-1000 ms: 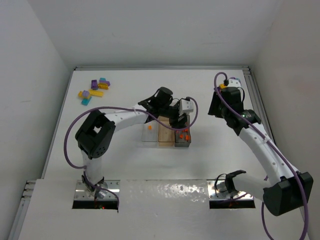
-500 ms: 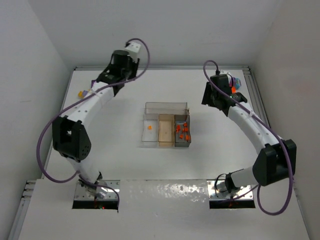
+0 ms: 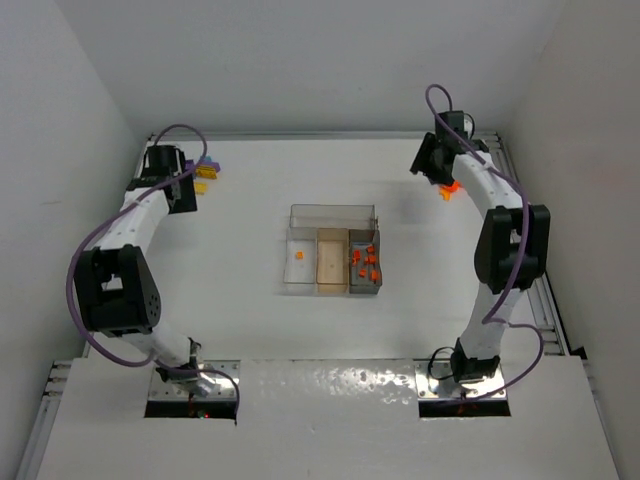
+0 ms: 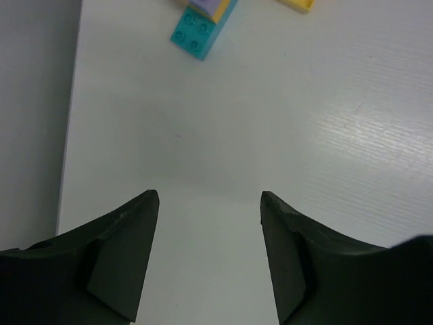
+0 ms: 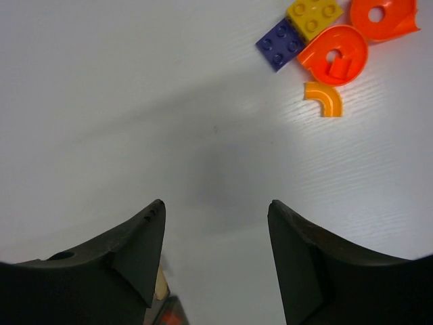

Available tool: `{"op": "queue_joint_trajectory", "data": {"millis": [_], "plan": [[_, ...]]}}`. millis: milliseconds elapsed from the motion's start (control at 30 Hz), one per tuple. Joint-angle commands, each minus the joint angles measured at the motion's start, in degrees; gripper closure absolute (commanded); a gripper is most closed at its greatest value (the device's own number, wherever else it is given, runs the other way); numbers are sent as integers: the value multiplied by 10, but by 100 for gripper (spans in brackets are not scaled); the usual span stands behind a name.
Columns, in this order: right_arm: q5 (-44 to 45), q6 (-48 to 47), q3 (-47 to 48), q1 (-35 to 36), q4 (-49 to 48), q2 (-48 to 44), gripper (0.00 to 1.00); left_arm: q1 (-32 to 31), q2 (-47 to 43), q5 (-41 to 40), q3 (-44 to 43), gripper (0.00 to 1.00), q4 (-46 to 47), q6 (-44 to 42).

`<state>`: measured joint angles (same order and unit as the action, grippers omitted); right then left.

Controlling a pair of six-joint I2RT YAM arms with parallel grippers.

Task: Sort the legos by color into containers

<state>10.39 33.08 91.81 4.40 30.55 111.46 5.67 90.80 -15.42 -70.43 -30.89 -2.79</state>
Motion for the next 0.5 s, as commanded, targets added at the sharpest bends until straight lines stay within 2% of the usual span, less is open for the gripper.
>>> {"op": "queue_joint_trajectory", "data": {"millis": [0,67,100,167,233,300,467], "plan": [[-3,24,10,-24,-32,-7,39,20,-6,17,1,41,28,7],[-17,9,3,-24,-48,-7,40,22,34,36,-21,50,43,-15],[-31,5,0,-24,-59,-8,40,22,54,48,-37,63,43,-19],[-51,6,-12,-24,-67,-8,41,22,138,55,-120,71,14,5],[-53,10,-24,-23,-71,-9,41,22,193,85,-213,72,-20,23],[-51,10,-34,-21,-74,-13,41,22,249,102,-263,72,-20,48],[-49,-4,-51,-19,-69,-19,41,21,300,109,-291,65,45,35]]}}
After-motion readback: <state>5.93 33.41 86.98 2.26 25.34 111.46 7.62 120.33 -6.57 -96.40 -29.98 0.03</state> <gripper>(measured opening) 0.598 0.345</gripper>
